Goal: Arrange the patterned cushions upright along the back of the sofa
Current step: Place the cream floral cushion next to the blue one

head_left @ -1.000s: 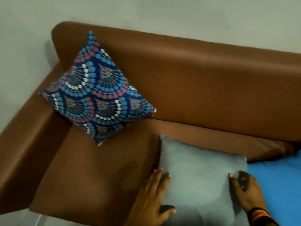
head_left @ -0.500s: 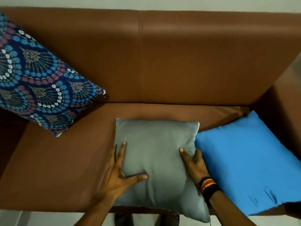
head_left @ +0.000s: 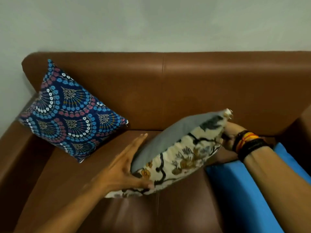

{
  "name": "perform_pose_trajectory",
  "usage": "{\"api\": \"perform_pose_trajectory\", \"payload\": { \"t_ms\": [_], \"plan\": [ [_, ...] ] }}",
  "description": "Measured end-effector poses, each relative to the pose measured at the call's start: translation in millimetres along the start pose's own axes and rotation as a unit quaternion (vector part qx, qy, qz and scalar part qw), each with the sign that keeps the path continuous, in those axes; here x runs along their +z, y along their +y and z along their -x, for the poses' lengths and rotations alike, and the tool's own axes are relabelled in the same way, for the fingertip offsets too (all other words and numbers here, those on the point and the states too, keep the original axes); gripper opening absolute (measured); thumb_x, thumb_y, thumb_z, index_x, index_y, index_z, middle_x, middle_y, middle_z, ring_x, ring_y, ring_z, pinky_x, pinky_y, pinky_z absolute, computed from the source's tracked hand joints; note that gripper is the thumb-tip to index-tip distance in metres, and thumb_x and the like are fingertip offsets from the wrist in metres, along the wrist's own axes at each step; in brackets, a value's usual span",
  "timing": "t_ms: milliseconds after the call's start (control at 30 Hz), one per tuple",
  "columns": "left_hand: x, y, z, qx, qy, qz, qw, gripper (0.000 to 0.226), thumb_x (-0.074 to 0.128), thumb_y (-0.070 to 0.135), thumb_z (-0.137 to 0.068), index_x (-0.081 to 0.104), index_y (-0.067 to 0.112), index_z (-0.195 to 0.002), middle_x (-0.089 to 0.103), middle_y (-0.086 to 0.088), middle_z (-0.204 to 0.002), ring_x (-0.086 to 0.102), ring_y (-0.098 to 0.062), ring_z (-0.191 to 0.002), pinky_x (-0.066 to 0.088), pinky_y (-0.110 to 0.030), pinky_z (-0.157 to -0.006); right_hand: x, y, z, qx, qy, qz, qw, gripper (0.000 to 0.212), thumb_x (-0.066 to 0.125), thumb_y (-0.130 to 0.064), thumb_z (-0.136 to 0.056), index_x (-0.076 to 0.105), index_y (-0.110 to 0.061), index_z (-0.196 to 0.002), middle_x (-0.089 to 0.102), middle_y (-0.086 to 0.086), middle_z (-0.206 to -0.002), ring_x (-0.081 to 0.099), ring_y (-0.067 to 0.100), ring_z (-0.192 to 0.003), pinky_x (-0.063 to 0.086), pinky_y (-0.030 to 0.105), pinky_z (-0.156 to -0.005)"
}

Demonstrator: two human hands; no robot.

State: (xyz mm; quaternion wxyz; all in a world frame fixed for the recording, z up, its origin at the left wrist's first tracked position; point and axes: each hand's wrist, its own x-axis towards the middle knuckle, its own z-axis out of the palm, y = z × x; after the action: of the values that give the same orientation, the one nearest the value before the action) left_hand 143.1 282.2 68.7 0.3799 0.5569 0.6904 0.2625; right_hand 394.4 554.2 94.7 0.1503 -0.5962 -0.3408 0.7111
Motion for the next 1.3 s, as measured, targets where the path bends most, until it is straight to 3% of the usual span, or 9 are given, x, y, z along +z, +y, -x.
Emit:
{"api": "perform_pose_trajectory", "payload": {
  "t_ms": [100, 233, 367, 467, 633, 833, 1000, 1167, 1300],
  "plan": [
    [-16, -1, -37, -0.032, 0.004, -0.076, 0.997, 0.141, 0.088, 0.085, -0.052, 0.011, 0.053, -0.166, 0.022, 0.023, -0.173, 0.027, -0.005, -0.159, 0.032, -0.047, -0.13, 22, -9, -18, 0.03, 0.026, -0.044, 0.998, 0.012, 0.059, -0.02, -0.101, 0.067, -0.012, -0.095, 0.069, -0.001, -0.071, 0.061, 0.006, -0.057, 0.055, 0.016, -0.046],
    [-44, 10, -81, -0.038, 0.075, -0.151, 0.985, 0.128, 0.082, 0.085, -0.061, 0.023, 0.042, -0.167, 0.037, 0.014, -0.169, 0.041, -0.014, -0.153, 0.036, -0.043, -0.123, 34, -15, -40, 0.005, 0.07, -0.145, 0.987, 0.026, 0.052, -0.023, -0.105, 0.057, -0.015, -0.08, 0.05, -0.001, -0.074, 0.05, 0.005, -0.05, 0.05, 0.016, -0.04],
    [-72, 4, -123, -0.026, 0.041, -0.211, 0.976, 0.139, 0.079, 0.088, -0.059, 0.018, 0.031, -0.169, 0.036, 0.005, -0.169, 0.039, -0.023, -0.153, 0.036, -0.048, -0.124, 40, -20, -50, -0.058, 0.09, -0.162, 0.981, 0.014, 0.067, -0.035, -0.096, 0.066, -0.021, -0.099, 0.069, 0.009, -0.099, 0.073, 0.014, -0.072, 0.062, 0.027, -0.059],
    [-82, -8, -153, -0.048, 0.002, -0.247, 0.968, 0.151, 0.083, 0.087, -0.054, 0.01, 0.024, -0.171, 0.034, -0.001, -0.169, 0.036, -0.027, -0.152, 0.035, -0.052, -0.125, 45, -23, -50, -0.096, 0.073, -0.111, 0.987, 0.037, 0.08, -0.043, -0.082, 0.062, -0.018, -0.103, 0.074, 0.016, -0.094, 0.078, 0.019, -0.073, 0.063, 0.03, -0.065],
    [-78, -19, -176, -0.039, 0.033, -0.216, 0.975, 0.098, 0.092, 0.064, -0.068, 0.05, 0.015, -0.141, 0.052, 0.003, -0.129, 0.049, -0.021, -0.124, 0.048, -0.042, -0.105, 51, -26, -48, -0.14, 0.07, -0.019, 0.987, 0.046, 0.086, -0.036, -0.072, 0.065, -0.005, -0.098, 0.075, 0.018, -0.089, 0.075, 0.019, -0.064, 0.062, 0.026, -0.062],
    [-83, -15, -178, 0.018, 0.098, -0.192, 0.976, 0.064, 0.09, 0.052, -0.076, 0.06, 0.011, -0.115, 0.057, 0.0, -0.109, 0.052, -0.022, -0.104, 0.05, -0.043, -0.088, 52, -37, -46, -0.196, 0.081, -0.037, 0.977, 0.027, 0.081, -0.028, -0.083, 0.065, -0.007, -0.089, 0.072, 0.005, -0.062, 0.067, 0.012, -0.048, 0.059, 0.021, -0.054],
    [-87, -16, -180, 0.012, 0.122, -0.217, 0.968, 0.08, 0.089, 0.057, -0.075, 0.056, 0.014, -0.134, 0.054, 0.0, -0.122, 0.048, -0.02, -0.111, 0.047, -0.042, -0.099, 58, -44, -45, -0.209, 0.065, -0.036, 0.975, 0.033, 0.081, -0.028, -0.083, 0.065, -0.004, -0.1, 0.074, 0.006, -0.065, 0.07, 0.013, -0.052, 0.061, 0.024, -0.056],
    [-63, -17, -156, -0.045, 0.144, -0.176, 0.973, 0.119, 0.079, 0.071, -0.079, 0.019, 0.022, -0.169, 0.033, -0.004, -0.171, 0.029, -0.026, -0.158, 0.023, -0.048, -0.131, 27, -35, -40, -0.232, 0.059, -0.061, 0.969, 0.062, 0.078, -0.033, -0.088, 0.053, -0.008, -0.138, 0.076, 0.009, -0.088, 0.071, 0.019, -0.065, 0.064, 0.034, -0.064],
    [-1, -14, -114, 0.007, 0.273, -0.207, 0.94, 0.104, 0.052, 0.072, -0.094, 0.014, 0.015, -0.172, 0.006, -0.01, -0.181, 0.002, -0.028, -0.168, -0.001, -0.05, -0.135, -27, -23, -22, -0.283, 0.143, 0.047, 0.947, 0.05, 0.07, -0.034, -0.094, 0.053, -0.017, -0.138, 0.075, 0.005, -0.103, 0.072, 0.015, -0.077, 0.064, 0.04, -0.074]
  ]
}}
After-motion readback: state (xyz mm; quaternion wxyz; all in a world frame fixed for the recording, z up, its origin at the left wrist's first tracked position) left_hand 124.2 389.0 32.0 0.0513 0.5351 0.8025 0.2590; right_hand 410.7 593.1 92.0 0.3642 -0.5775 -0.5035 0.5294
